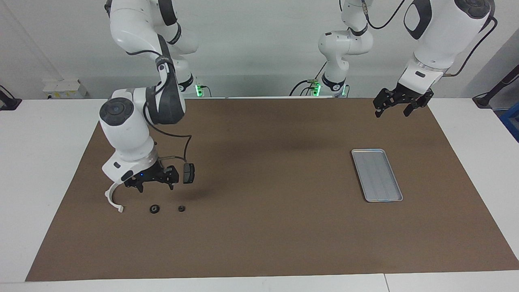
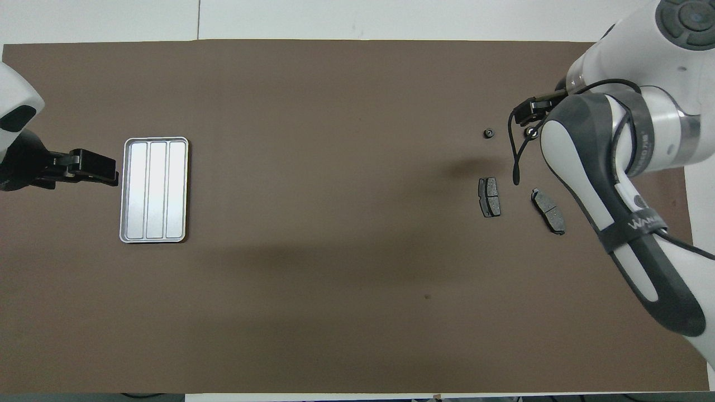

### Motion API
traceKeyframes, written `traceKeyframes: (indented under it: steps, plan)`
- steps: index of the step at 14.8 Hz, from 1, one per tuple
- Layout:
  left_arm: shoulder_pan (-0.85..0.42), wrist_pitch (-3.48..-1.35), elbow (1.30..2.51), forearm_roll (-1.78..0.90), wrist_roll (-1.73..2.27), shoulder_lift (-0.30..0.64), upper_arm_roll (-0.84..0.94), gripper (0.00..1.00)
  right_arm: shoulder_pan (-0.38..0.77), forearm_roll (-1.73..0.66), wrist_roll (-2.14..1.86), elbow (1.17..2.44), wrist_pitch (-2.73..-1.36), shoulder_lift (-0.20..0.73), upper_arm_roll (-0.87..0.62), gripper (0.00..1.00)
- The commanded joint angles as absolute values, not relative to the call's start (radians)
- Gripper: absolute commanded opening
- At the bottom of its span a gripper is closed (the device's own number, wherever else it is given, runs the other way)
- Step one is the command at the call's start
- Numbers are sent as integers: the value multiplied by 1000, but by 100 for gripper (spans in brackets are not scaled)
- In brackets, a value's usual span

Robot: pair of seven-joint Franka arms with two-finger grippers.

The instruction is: Place bearing gear from tray to pile

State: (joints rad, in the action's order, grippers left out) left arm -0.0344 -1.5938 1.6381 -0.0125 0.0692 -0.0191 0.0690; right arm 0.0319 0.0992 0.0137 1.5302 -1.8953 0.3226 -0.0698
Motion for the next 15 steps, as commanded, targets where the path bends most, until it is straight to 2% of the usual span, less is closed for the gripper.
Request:
traceKeyframes:
  steps: [1, 4, 7, 10, 15]
  plan:
    - [-40, -1578, 1647, 5, 58, -37, 64, 100, 14, 86, -20, 1666, -1817, 125, -83, 100]
    - [-40, -1578, 1647, 5, 58, -37, 64, 100, 21, 49, -20, 1667, -1665, 5, -80, 100]
    - [-40, -1578, 1647, 5, 58, -38, 64, 100, 29, -23, -47, 1667, -1580, -61, -23, 100]
    - [-40, -1578, 1647, 5, 60, -37, 64, 100, 32, -40, -54, 1658, -1510, -86, -5, 100]
    - [-40, -1578, 1647, 5, 60, -37, 64, 100, 32, -11, -49, 1660, -1523, -81, -5, 100]
